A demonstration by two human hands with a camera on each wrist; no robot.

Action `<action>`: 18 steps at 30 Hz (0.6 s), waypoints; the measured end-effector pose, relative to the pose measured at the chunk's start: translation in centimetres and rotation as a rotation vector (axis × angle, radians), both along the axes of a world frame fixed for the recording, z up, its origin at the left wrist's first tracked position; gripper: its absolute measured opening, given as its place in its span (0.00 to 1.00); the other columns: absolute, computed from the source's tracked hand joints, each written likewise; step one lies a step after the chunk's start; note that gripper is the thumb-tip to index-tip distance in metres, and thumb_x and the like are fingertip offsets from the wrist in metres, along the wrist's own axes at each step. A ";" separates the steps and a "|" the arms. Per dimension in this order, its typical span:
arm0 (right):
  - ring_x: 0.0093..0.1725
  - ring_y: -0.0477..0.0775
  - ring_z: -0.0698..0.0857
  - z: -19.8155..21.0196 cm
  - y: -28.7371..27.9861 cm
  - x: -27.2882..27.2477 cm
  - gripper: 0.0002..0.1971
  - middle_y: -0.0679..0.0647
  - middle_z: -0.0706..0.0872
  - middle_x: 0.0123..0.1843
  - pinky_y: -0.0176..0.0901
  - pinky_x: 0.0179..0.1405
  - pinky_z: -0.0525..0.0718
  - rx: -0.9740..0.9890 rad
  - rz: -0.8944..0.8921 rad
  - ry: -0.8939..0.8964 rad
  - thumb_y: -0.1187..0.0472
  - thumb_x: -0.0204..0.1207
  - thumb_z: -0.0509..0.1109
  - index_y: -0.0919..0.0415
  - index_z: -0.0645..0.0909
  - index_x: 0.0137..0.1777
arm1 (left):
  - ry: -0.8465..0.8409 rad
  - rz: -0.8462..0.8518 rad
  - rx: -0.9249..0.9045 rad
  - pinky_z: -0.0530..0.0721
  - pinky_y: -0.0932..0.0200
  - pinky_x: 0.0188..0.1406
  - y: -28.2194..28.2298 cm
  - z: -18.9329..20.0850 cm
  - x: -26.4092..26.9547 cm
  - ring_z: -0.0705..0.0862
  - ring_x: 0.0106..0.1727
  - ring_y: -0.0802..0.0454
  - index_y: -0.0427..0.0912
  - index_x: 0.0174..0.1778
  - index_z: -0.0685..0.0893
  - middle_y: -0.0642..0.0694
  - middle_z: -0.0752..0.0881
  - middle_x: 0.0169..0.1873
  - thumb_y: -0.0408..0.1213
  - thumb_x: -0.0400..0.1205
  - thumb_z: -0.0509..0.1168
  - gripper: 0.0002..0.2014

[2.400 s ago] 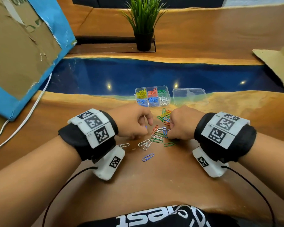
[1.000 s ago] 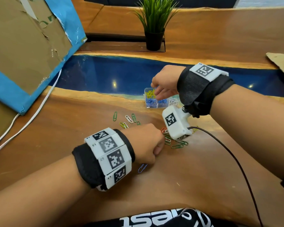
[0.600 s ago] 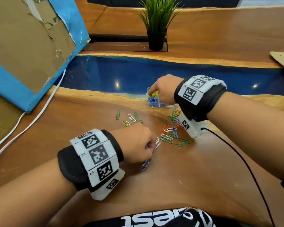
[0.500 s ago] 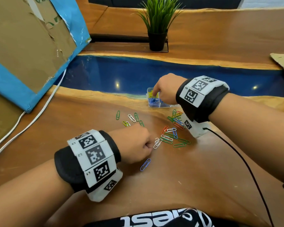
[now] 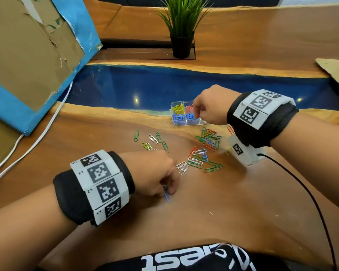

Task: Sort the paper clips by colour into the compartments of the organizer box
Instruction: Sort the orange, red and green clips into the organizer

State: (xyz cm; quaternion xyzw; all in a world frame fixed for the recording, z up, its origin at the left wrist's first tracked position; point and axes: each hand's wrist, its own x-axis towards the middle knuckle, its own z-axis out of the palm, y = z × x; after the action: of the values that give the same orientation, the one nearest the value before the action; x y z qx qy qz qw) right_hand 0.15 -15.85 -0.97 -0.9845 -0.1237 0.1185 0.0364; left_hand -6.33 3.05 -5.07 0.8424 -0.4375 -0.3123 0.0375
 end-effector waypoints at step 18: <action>0.49 0.56 0.86 -2.5 -1.4 -2.6 0.11 0.54 0.85 0.41 0.40 0.39 0.79 -0.125 -0.155 0.194 0.50 0.72 0.72 0.58 0.82 0.44 | -0.011 0.112 -0.123 0.70 0.56 0.26 -0.6 -0.6 0.0 0.68 0.27 0.48 0.46 0.25 0.65 0.47 0.72 0.23 0.39 0.63 0.59 0.08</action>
State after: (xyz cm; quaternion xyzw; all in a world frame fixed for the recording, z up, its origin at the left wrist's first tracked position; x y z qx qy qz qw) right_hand -2.45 -17.26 -3.52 -0.9754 -0.0354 0.2174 -0.0043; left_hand -6.31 2.45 -5.65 0.8635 -0.4081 -0.2774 0.1041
